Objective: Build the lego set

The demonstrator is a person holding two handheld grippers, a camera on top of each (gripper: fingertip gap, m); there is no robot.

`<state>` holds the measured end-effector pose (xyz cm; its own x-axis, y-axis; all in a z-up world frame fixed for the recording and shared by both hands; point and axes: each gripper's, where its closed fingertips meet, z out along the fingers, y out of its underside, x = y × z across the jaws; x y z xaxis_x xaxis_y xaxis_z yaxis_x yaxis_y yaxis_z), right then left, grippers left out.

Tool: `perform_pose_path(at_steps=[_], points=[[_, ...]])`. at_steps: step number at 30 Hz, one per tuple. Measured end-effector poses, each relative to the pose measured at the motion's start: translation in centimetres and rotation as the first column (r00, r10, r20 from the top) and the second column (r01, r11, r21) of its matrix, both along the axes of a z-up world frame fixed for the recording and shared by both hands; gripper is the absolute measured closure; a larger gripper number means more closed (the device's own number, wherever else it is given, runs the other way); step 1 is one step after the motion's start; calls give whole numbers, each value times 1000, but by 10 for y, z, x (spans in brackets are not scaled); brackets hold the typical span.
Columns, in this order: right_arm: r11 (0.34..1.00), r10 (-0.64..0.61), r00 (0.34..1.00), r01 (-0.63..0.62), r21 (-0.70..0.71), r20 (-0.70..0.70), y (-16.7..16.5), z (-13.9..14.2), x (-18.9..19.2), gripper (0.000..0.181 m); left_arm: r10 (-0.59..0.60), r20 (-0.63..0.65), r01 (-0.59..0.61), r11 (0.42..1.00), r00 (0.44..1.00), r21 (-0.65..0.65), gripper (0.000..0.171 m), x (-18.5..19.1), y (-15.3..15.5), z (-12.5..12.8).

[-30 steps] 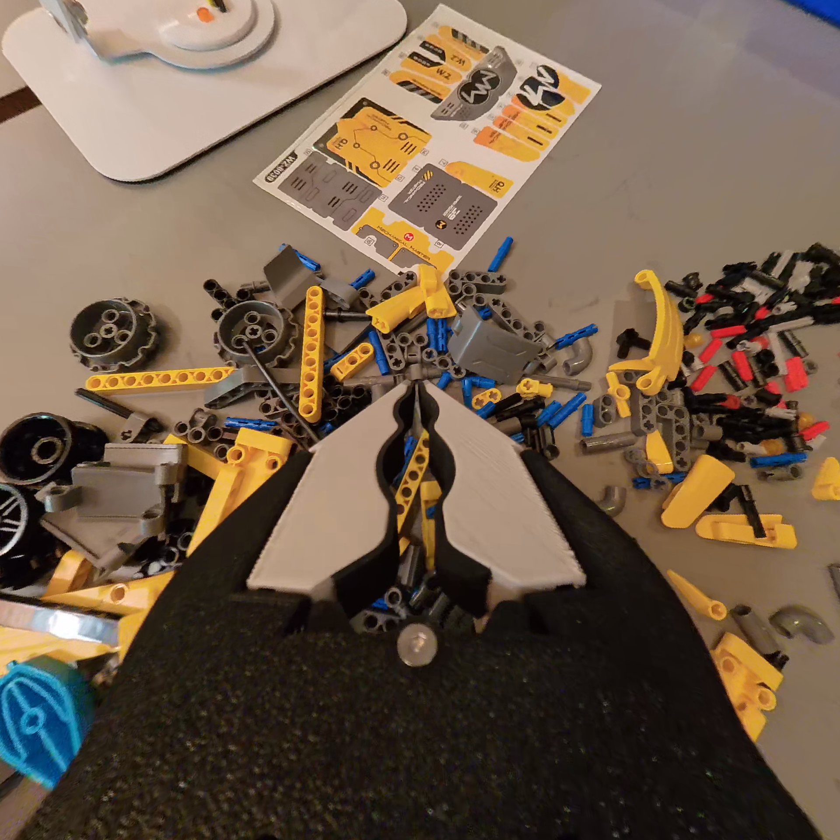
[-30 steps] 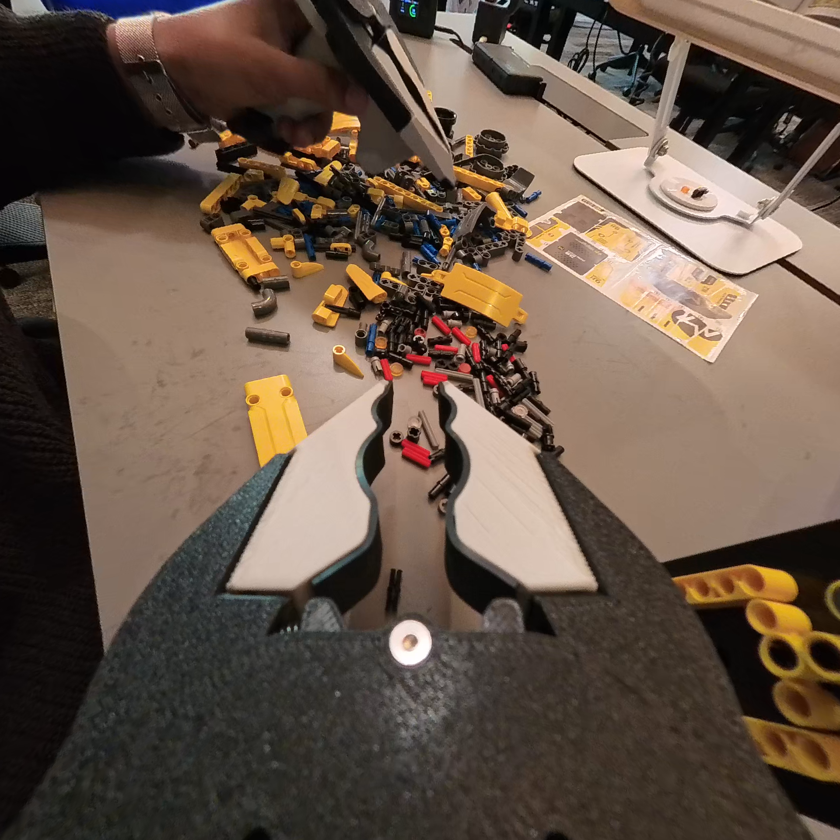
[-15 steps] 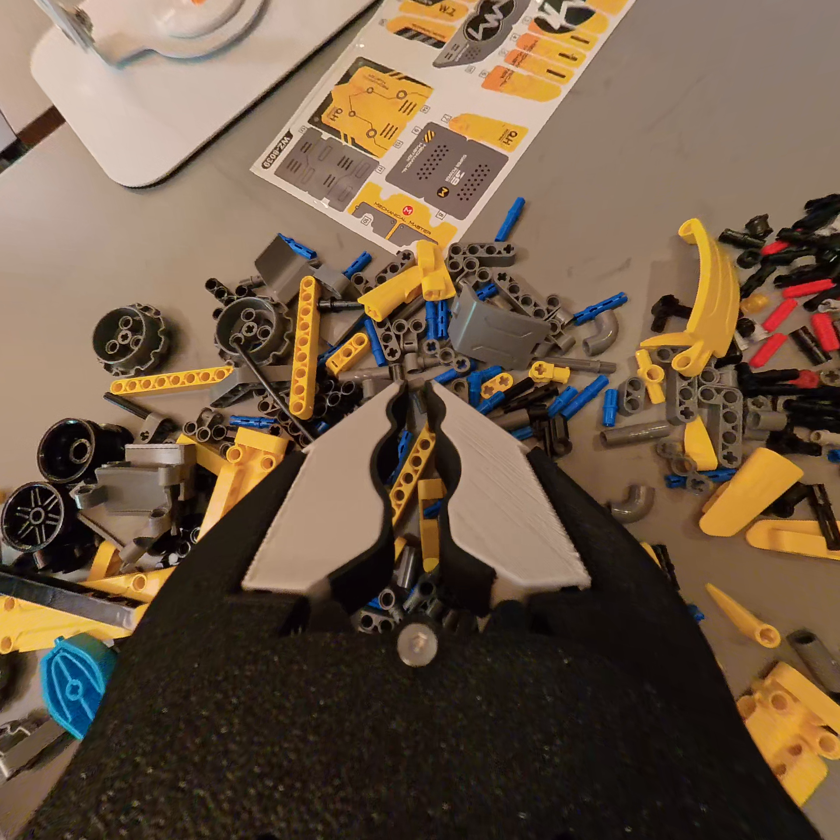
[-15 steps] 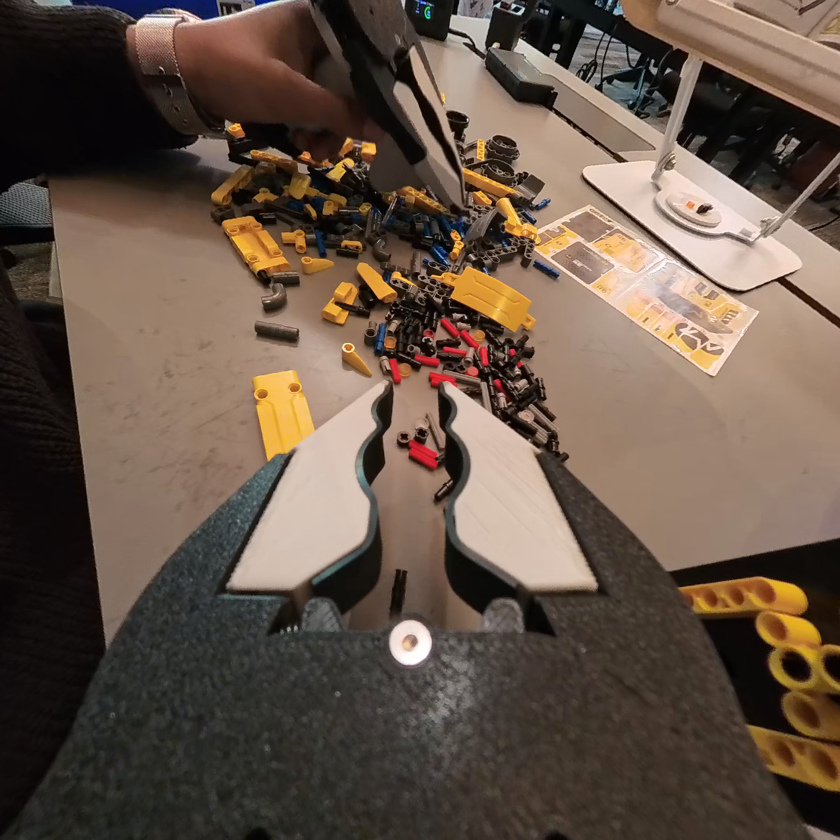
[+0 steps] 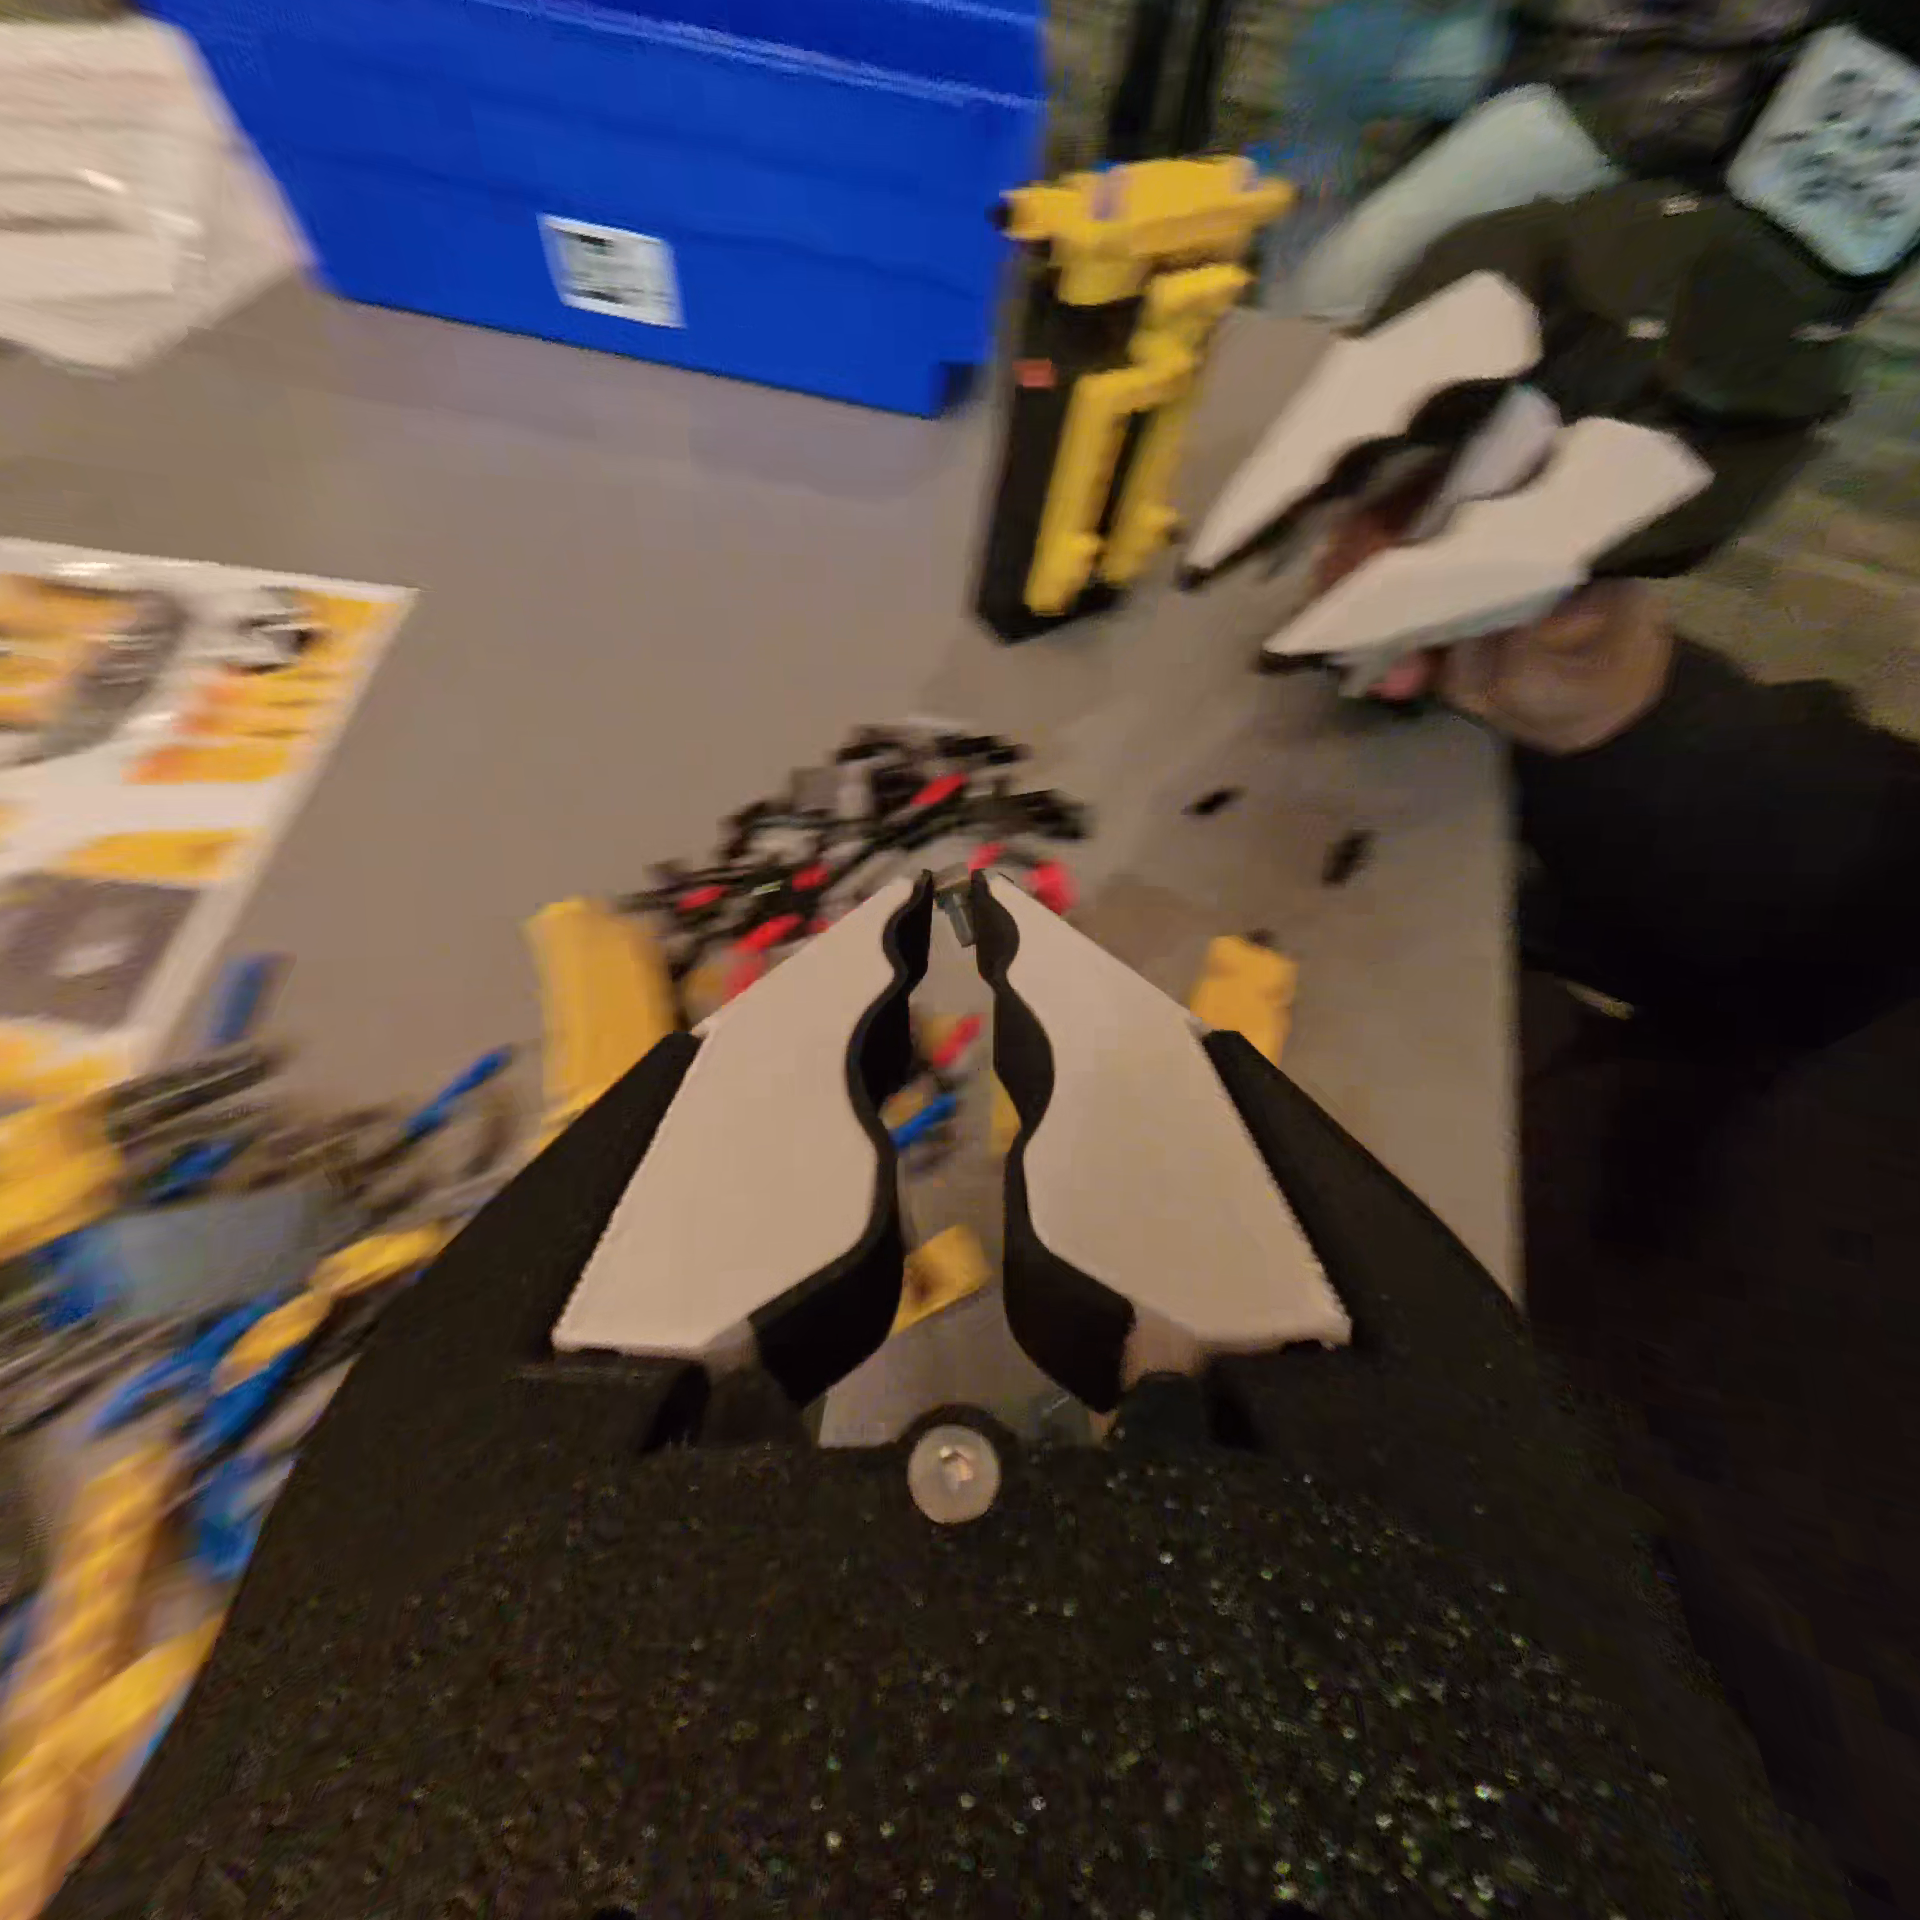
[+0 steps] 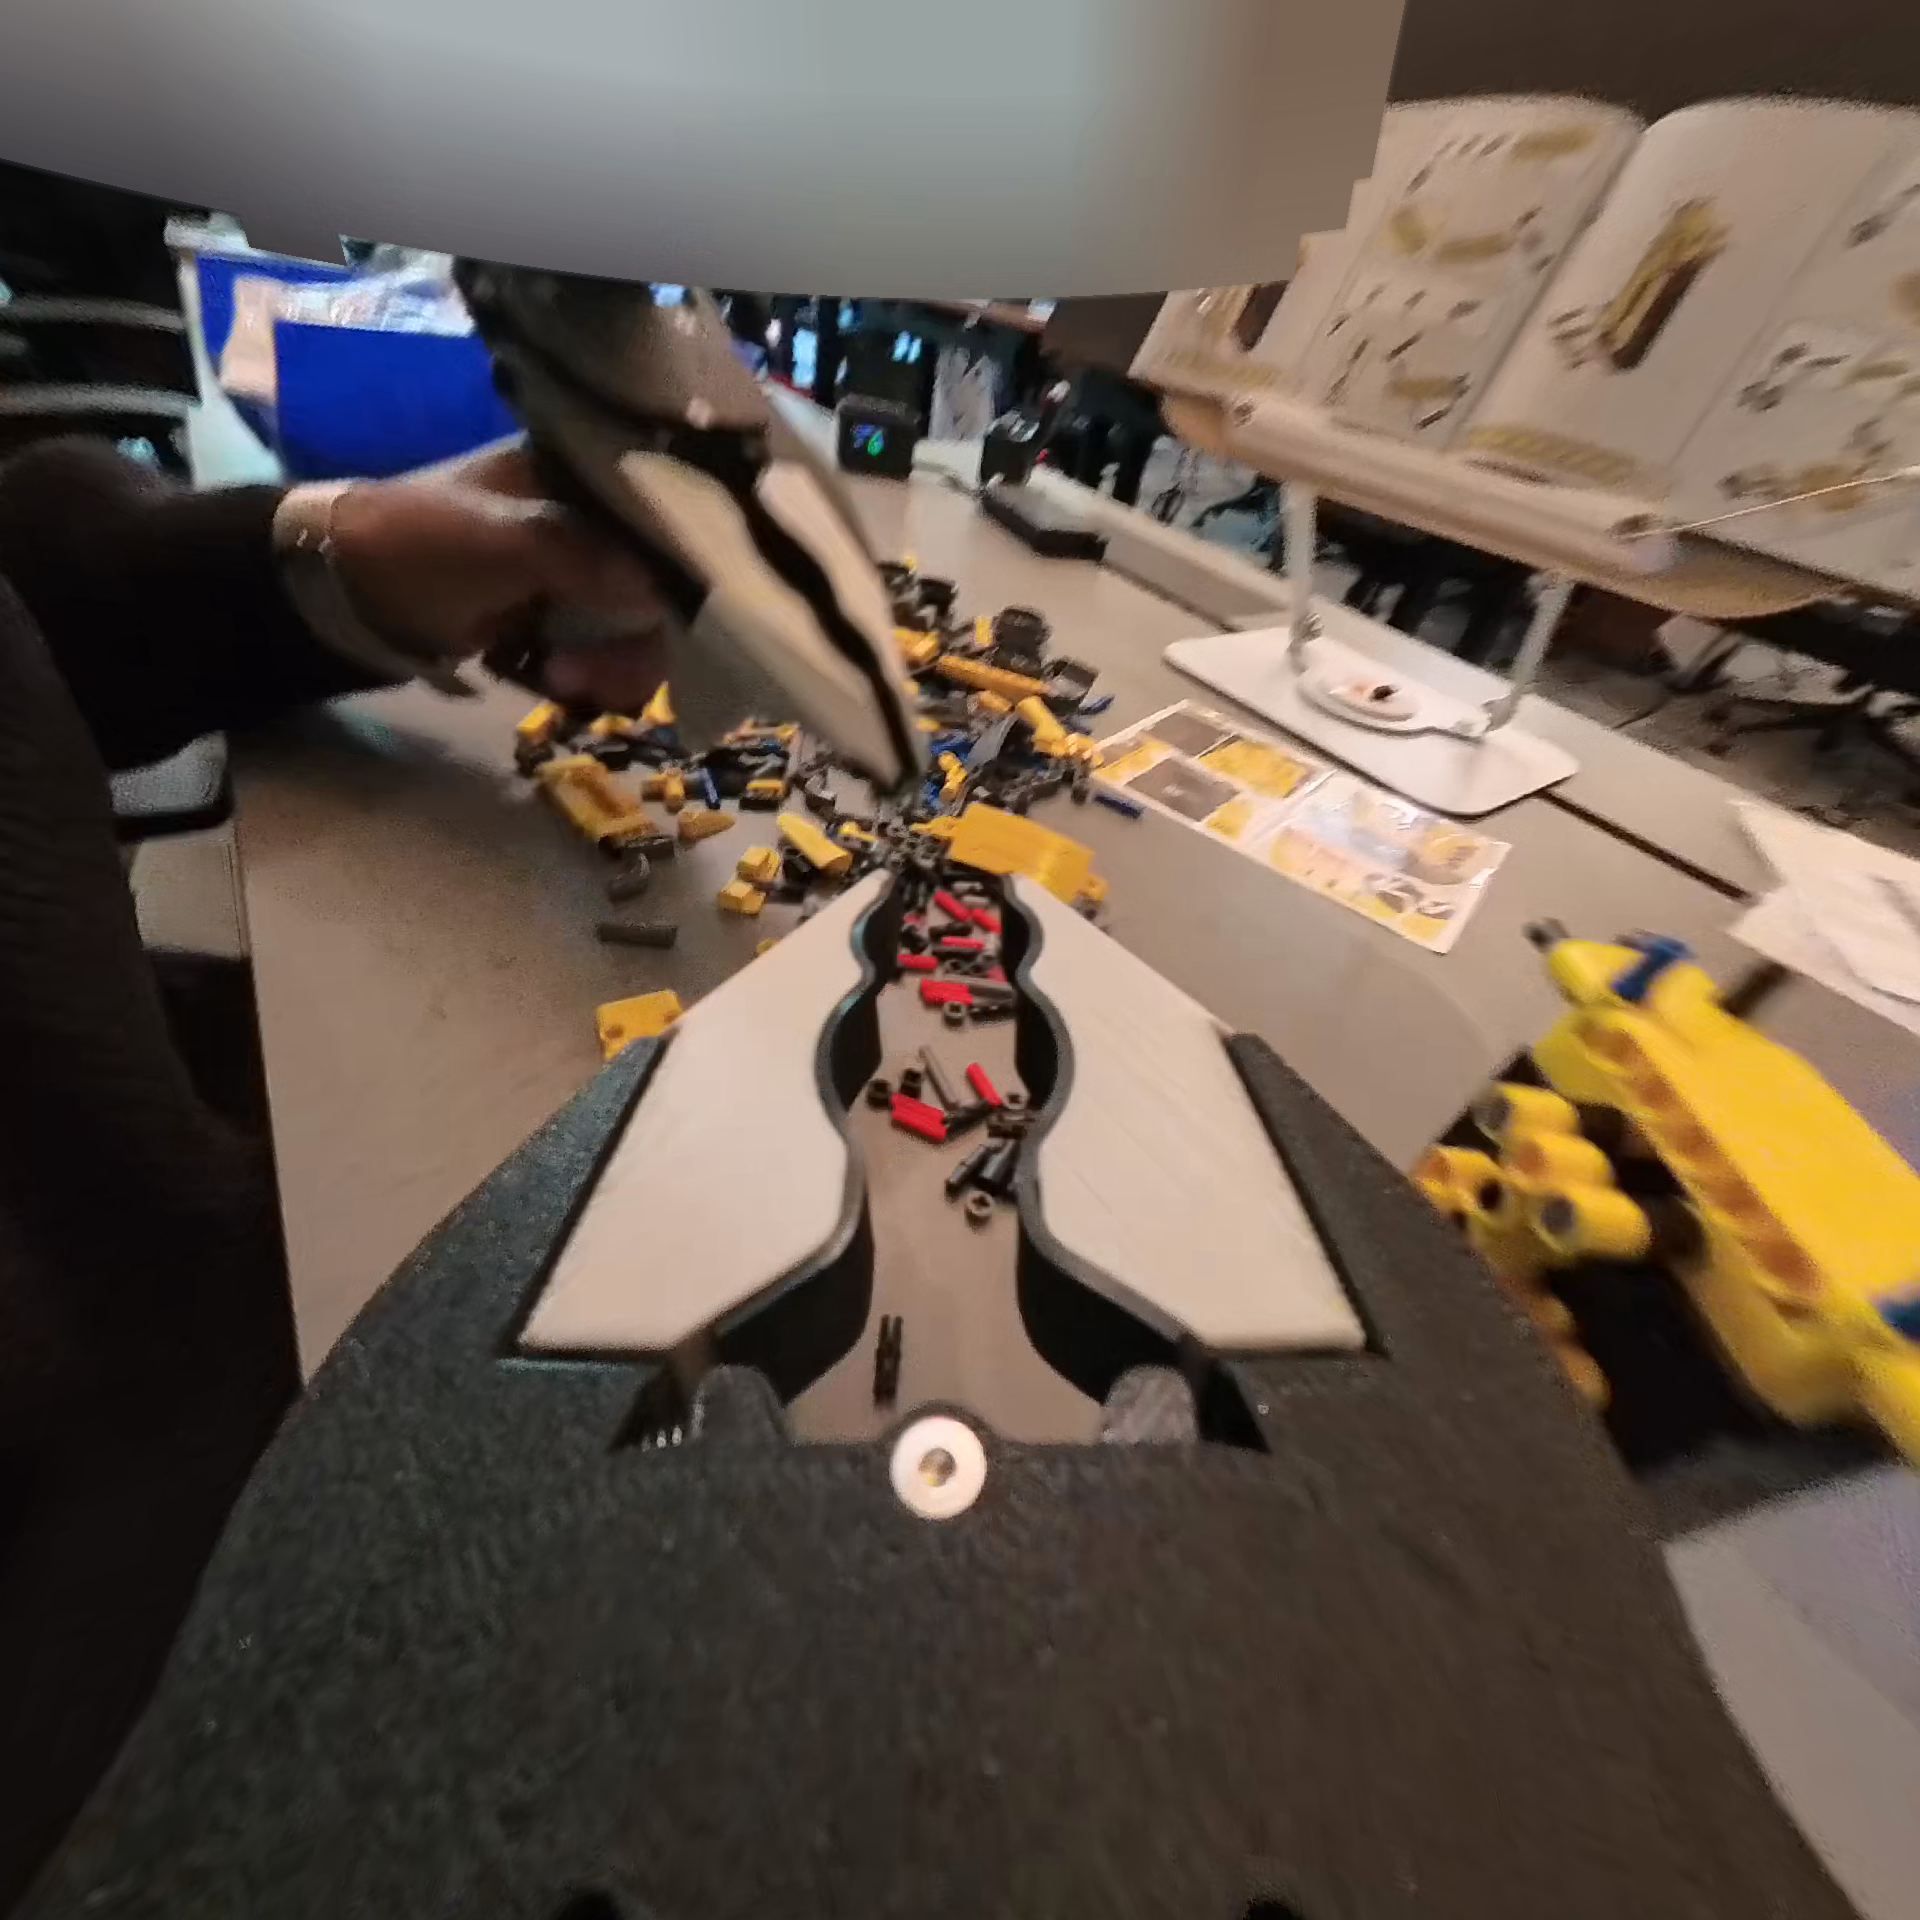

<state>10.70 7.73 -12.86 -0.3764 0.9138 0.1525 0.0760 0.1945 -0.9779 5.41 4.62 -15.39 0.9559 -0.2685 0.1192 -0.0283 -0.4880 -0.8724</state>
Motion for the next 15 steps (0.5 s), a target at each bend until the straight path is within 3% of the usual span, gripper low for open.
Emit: perform_pose_path(at_steps=[3, 5, 11, 15], points=[[997, -79, 995, 78, -25, -56, 16, 7, 17, 166, -154, 69, 158, 986, 986, -59, 165, 71, 12, -15], [993, -117, 992, 117, -11, -43, 25, 1, 27, 171, -184, 6, 184, 978, 983, -94, 165, 94, 20, -29], [993, -40, 999, 36, -112, -30, 28, 3, 41, 174, -275, -84, 250, 942, 958, -225, 165, 126, 33, -62], [987, -24, 996, 10, -160, -83, 31, 13, 47, 174, -288, -81, 262, 936, 954, -236, 165, 134, 38, -66]])
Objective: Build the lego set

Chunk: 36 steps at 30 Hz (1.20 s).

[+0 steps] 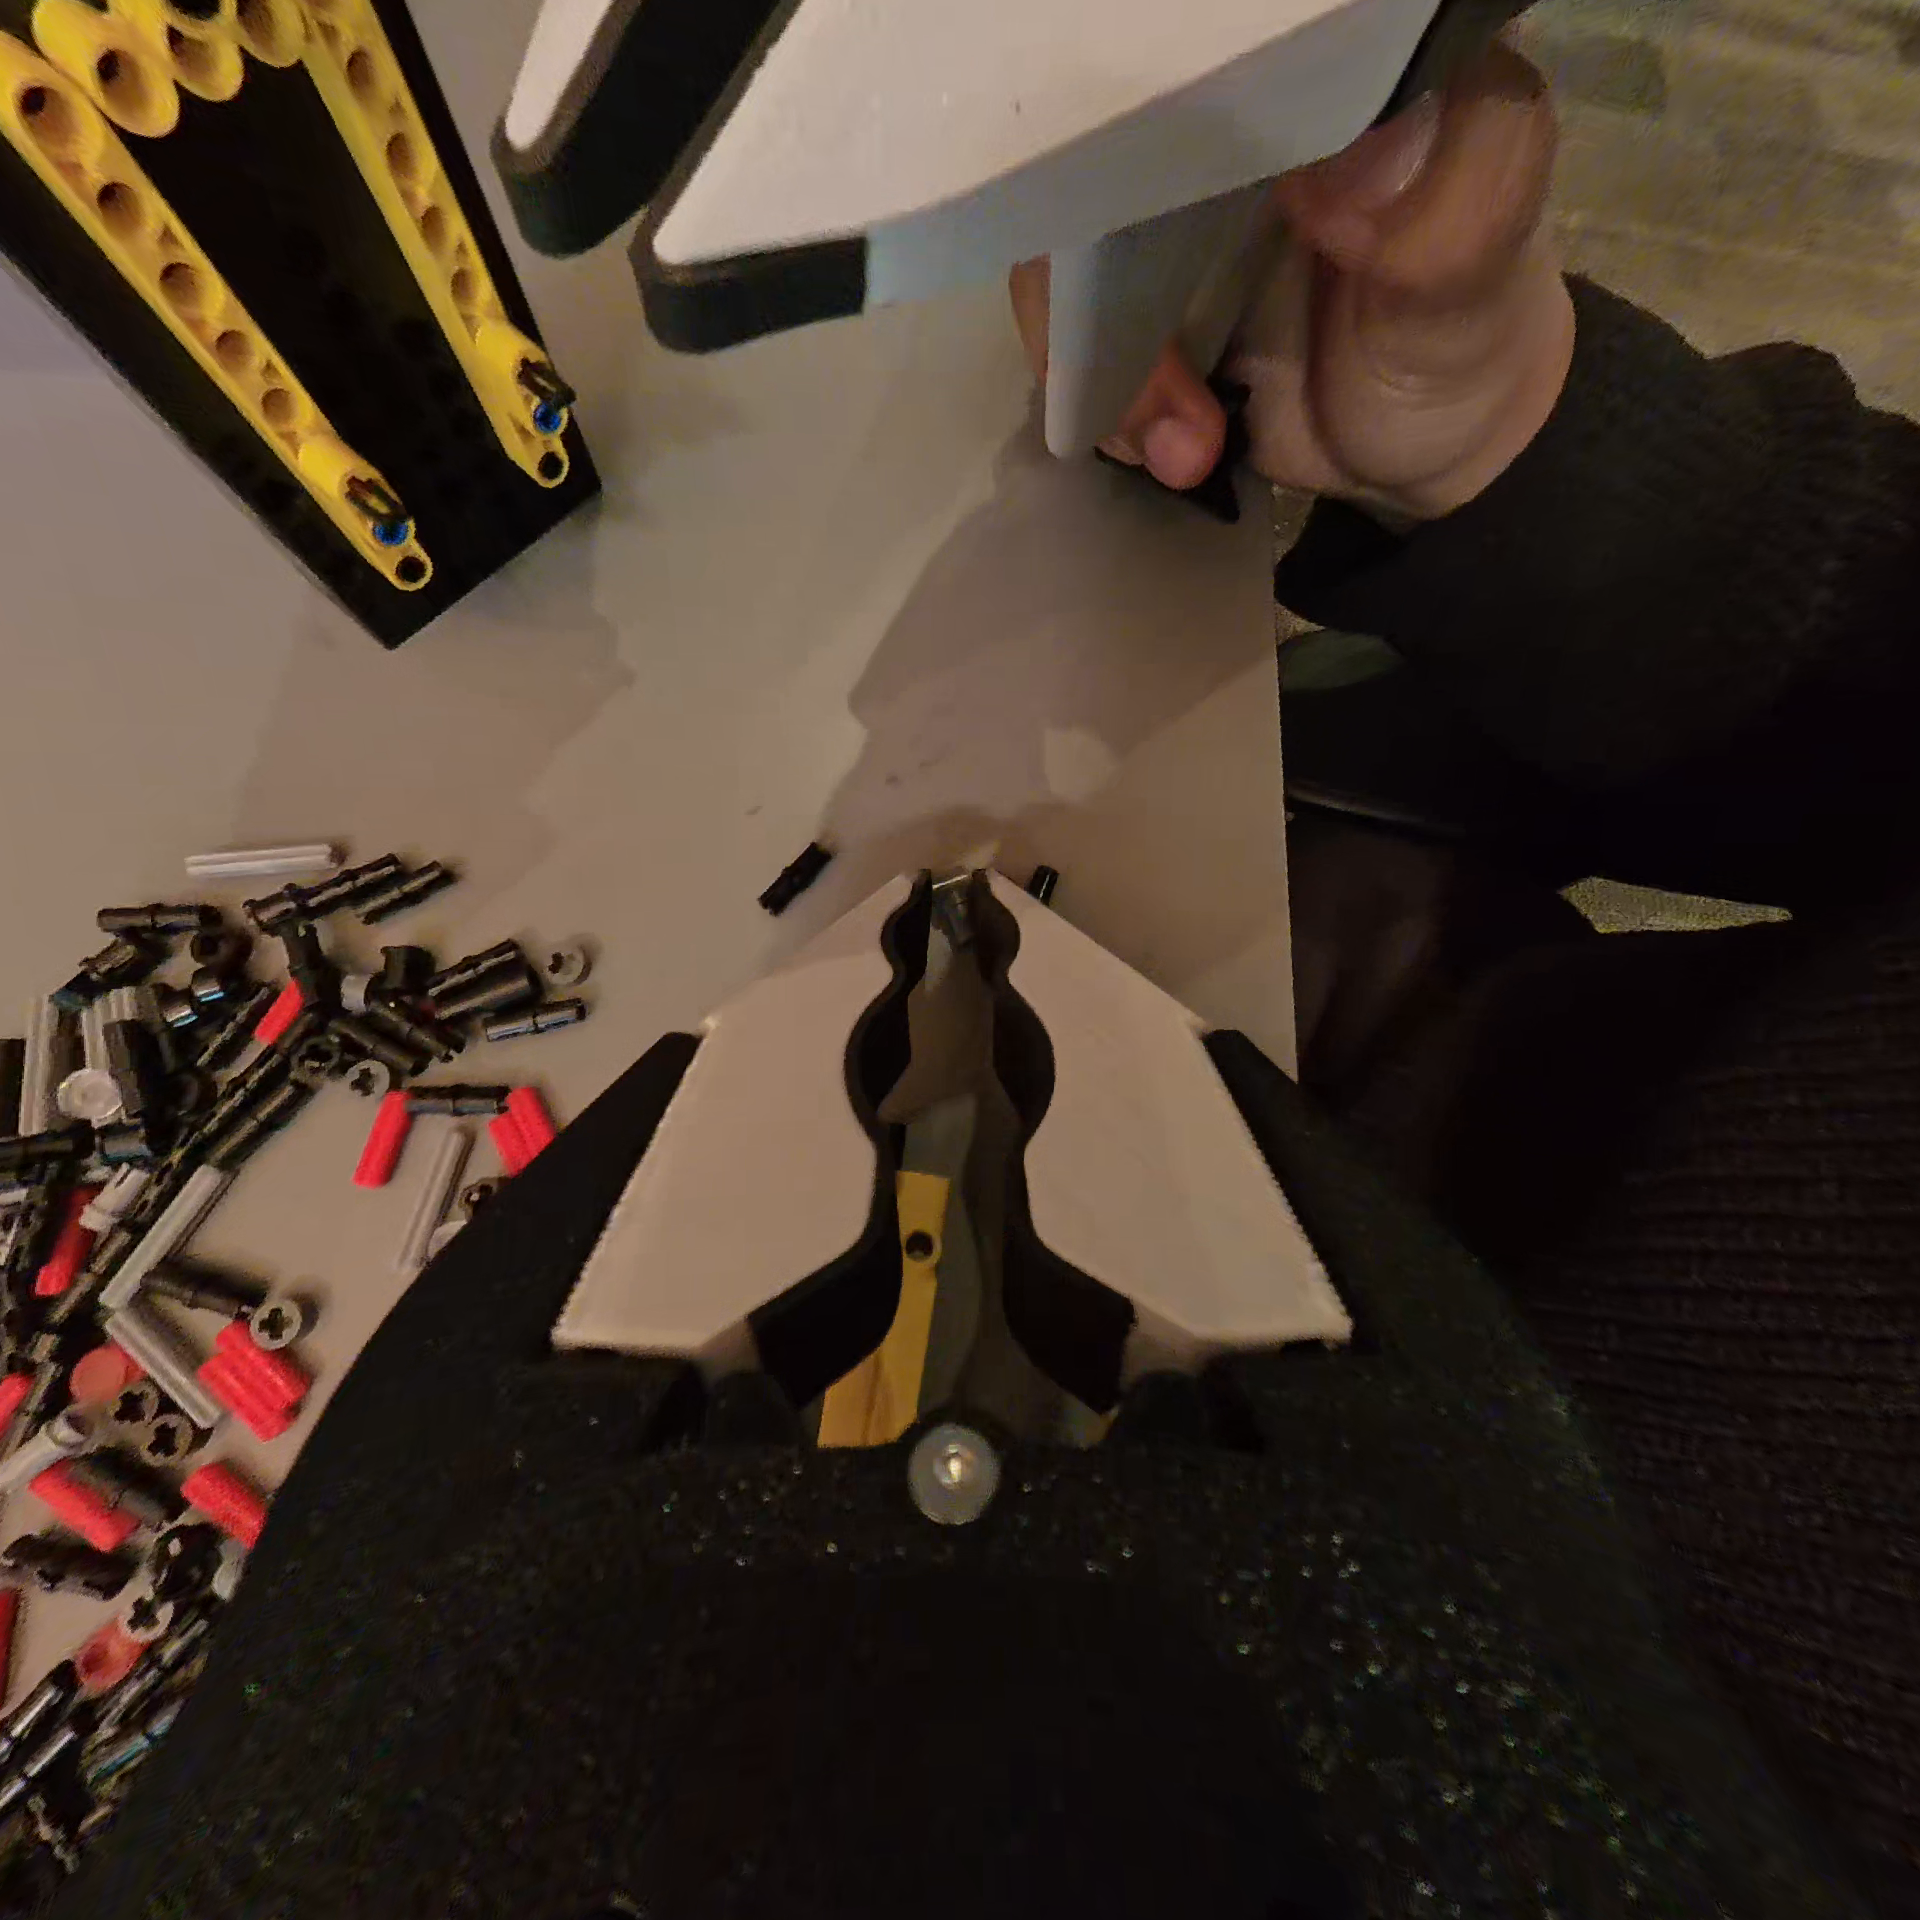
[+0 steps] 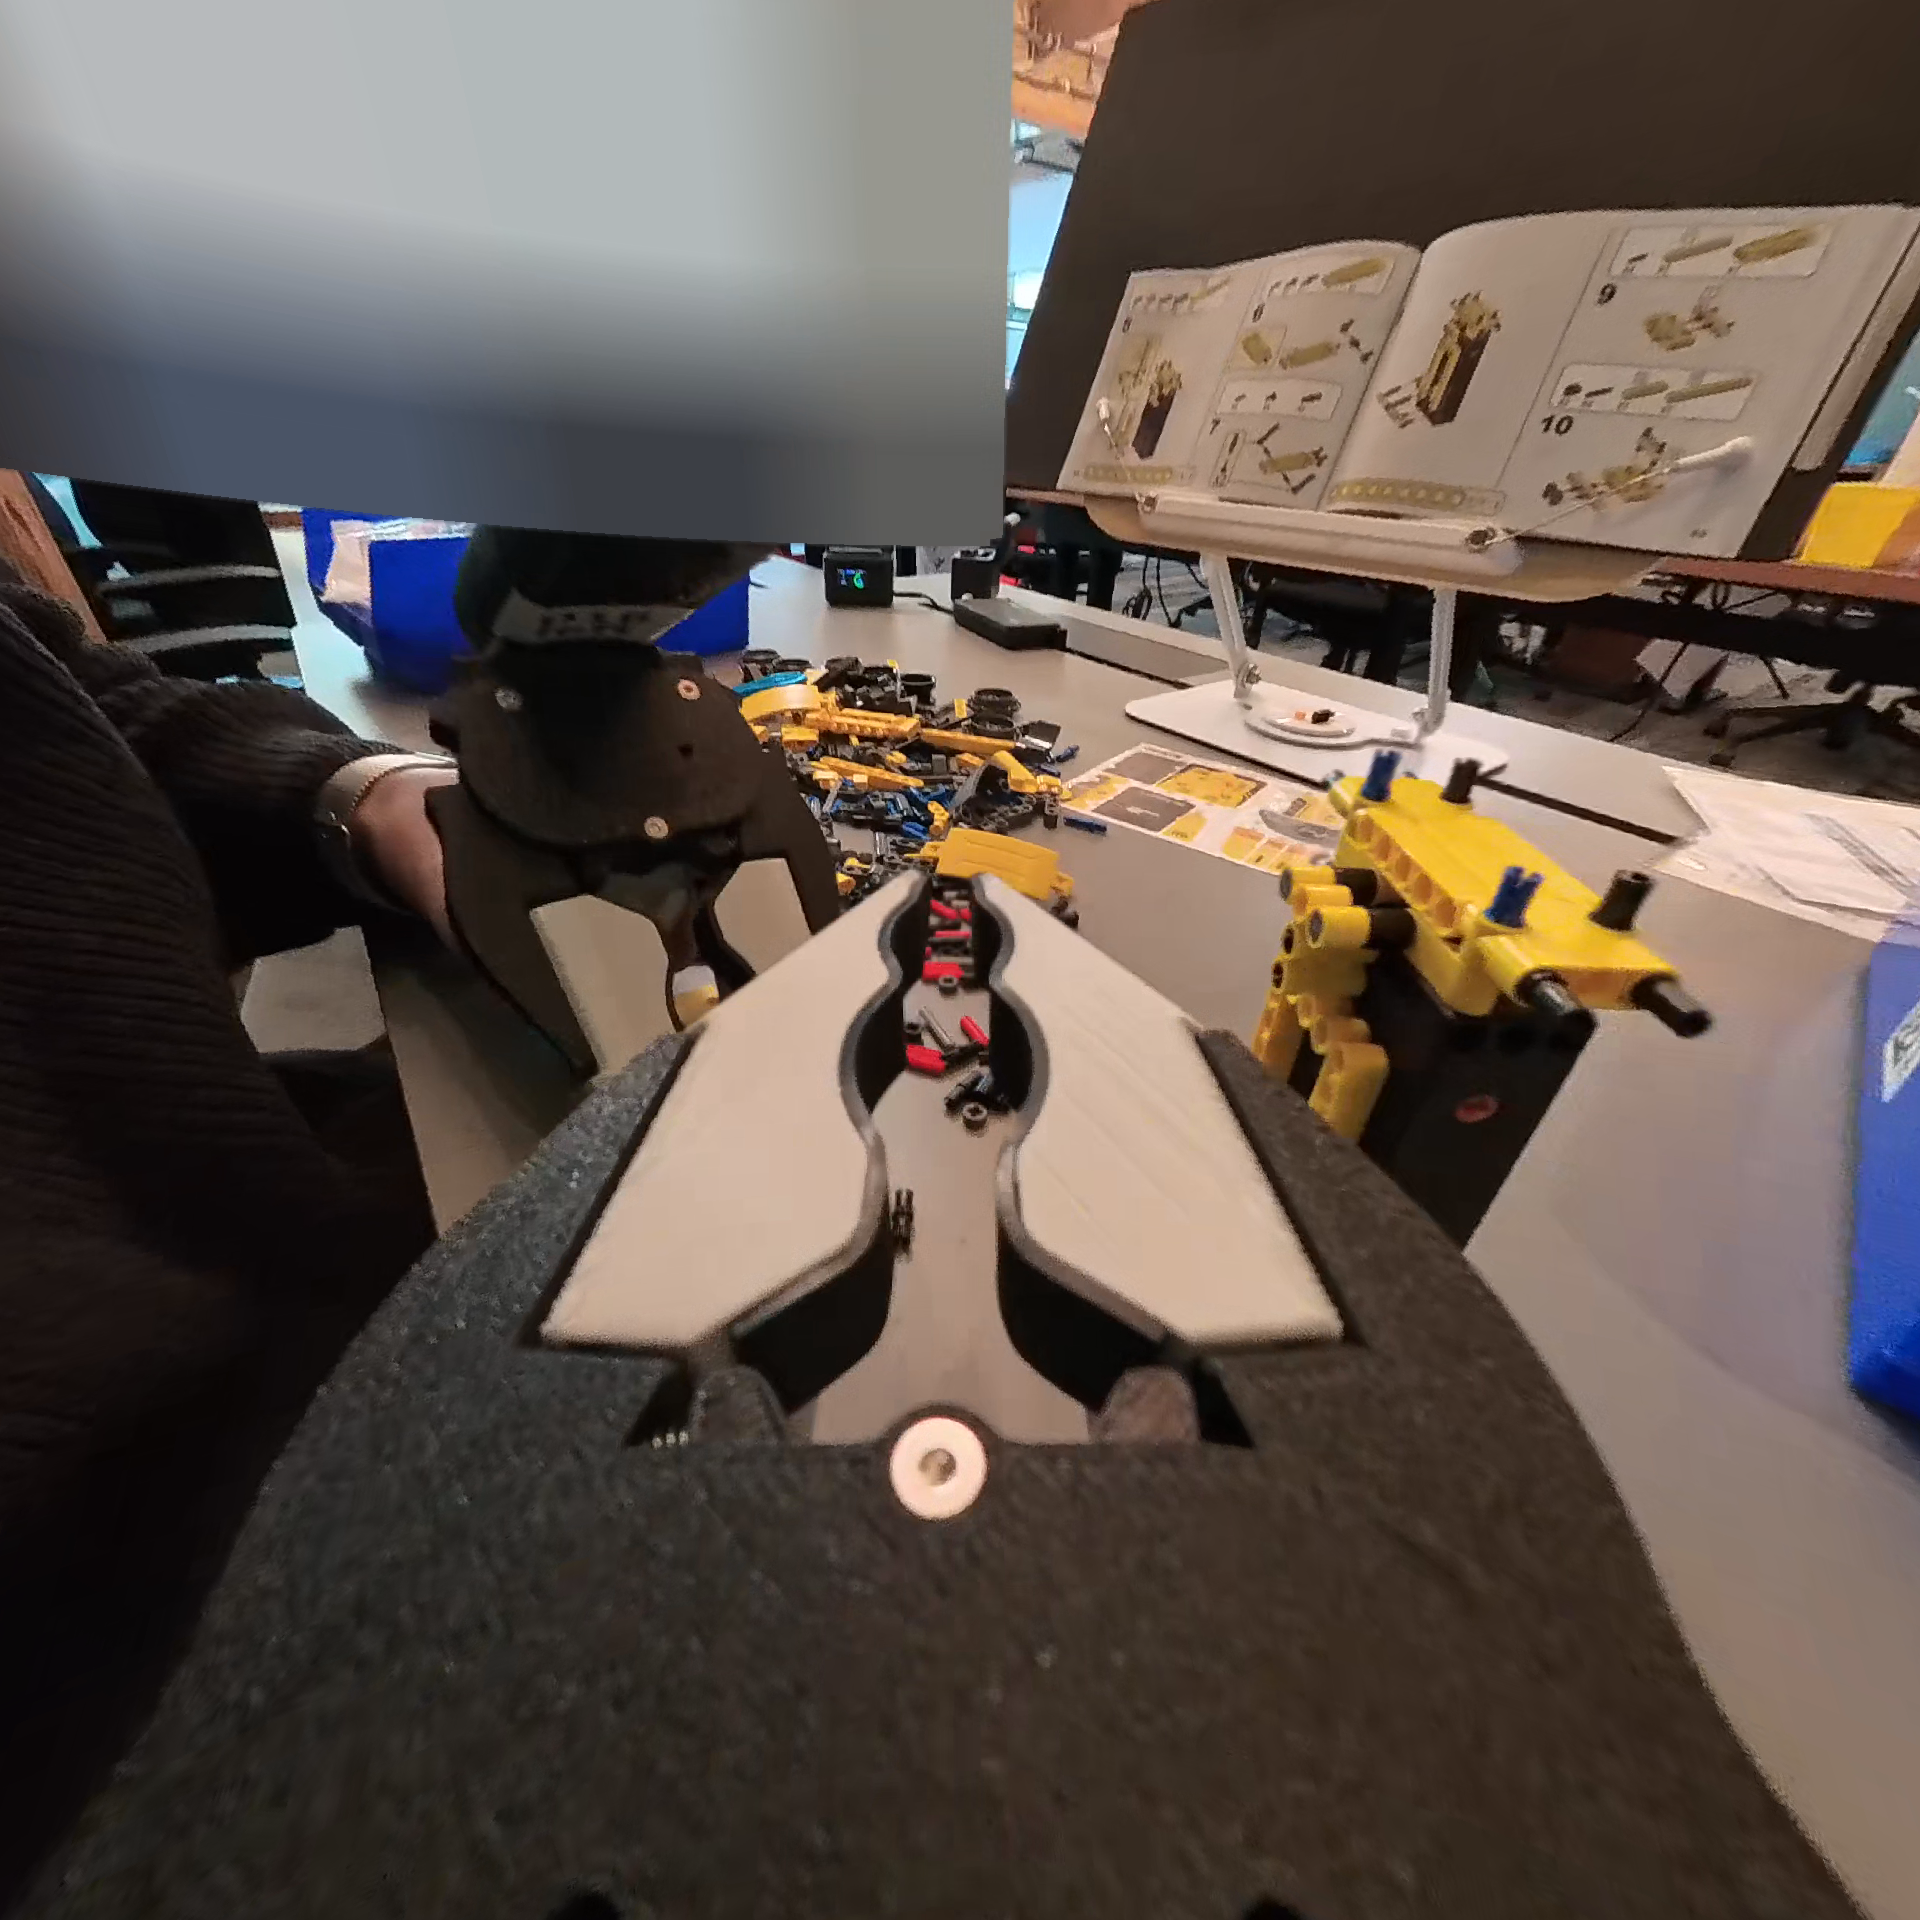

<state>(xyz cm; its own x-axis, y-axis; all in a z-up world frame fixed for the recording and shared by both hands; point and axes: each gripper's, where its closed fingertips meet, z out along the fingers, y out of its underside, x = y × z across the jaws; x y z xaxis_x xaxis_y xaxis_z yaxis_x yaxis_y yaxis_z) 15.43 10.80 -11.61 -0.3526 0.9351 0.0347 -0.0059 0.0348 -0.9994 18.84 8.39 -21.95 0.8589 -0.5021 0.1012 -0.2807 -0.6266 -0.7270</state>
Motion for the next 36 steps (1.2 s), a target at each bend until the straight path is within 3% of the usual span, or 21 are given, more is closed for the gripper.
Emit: perform_pose_path(at_steps=[10, 15, 18, 19, 22, 26, 31, 36], points=[[1000, -6, 999, 6, -14, -31, 2, 5, 3, 174, 6, -28, -4, 998, 1000, 63, 149, -12, 5, 15], [1000, -4, 1000, 4, -12, -27, 2, 4, 2, 174, 55, -77, -52, 998, 996, 33, 149, -27, 16, 6], [1000, -6, 1000, 6, -7, -28, 2, 4, 2, 174, 59, -112, -59, 998, 992, 4, 152, -28, 18, -5], [1000, -6, 1000, 5, -8, -28, 2, 4, 2, 174, 63, -116, -62, 998, 991, 8, 164, -29, 17, -4], [1000, -6, 999, 5, -11, -33, 2, 4, 3, 174, 81, -161, -76, 997, 984, 33, 167, -38, 14, 1], [1000, -5, 999, 5, -17, -37, 3, 5, 3, 174, 186, -146, -178, 982, 972, 66, 167, -69, 8, 12], [1000, -6, 1000, 5, -9, -25, 2, 3, 2, 174, 327, -111, -324, 945, 939, 42, 167, -116, -1, 9], [1000, -5, 1000, 5, -15, -26, 2, 4, 2, 174, 390, -71, -387, 921, 918, 52, 160, -132, 2, 13]])
